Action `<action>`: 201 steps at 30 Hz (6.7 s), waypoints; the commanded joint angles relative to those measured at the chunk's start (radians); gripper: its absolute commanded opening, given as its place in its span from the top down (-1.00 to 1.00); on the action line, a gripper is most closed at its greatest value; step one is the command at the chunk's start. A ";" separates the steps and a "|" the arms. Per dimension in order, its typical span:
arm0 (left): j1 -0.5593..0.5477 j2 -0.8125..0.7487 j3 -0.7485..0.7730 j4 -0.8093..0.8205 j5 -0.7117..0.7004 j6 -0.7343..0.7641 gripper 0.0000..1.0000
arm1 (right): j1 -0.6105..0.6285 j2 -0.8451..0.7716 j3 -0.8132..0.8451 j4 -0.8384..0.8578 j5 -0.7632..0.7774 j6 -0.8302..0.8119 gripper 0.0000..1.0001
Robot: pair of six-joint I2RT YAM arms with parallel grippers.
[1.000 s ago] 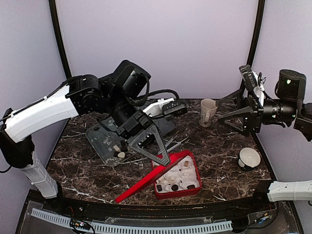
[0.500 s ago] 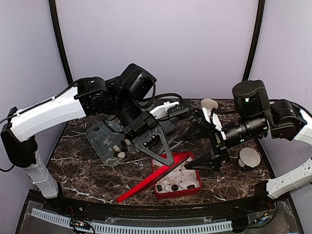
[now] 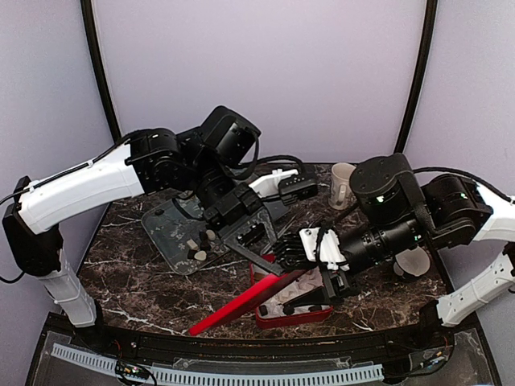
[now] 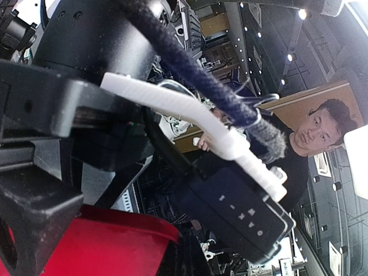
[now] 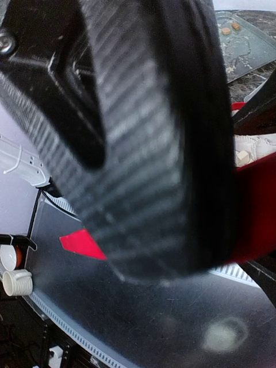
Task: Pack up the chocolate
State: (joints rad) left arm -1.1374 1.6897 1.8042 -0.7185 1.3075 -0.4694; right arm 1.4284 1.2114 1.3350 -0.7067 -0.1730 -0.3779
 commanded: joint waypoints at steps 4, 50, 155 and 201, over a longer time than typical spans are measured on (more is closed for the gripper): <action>-0.005 -0.019 -0.016 0.026 0.037 0.003 1.00 | 0.024 -0.003 0.044 0.026 0.028 -0.025 -0.03; 0.375 -0.613 -0.734 0.346 -1.008 -0.263 -0.12 | -0.643 -0.126 -0.462 0.734 -0.605 1.113 0.84; 0.099 -0.019 -0.795 0.418 -1.100 -0.342 -0.09 | -0.930 0.329 -0.598 0.342 -0.577 0.849 -0.14; -0.375 -0.015 -0.663 0.508 -1.635 0.487 -0.38 | -0.799 0.615 -0.061 -0.006 -0.439 0.216 -0.90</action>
State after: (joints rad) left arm -1.4910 1.6020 1.0683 -0.2440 -0.2432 -0.1307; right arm 0.6296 1.7882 1.2575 -0.6930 -0.6018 -0.1280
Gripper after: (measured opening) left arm 0.685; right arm 0.959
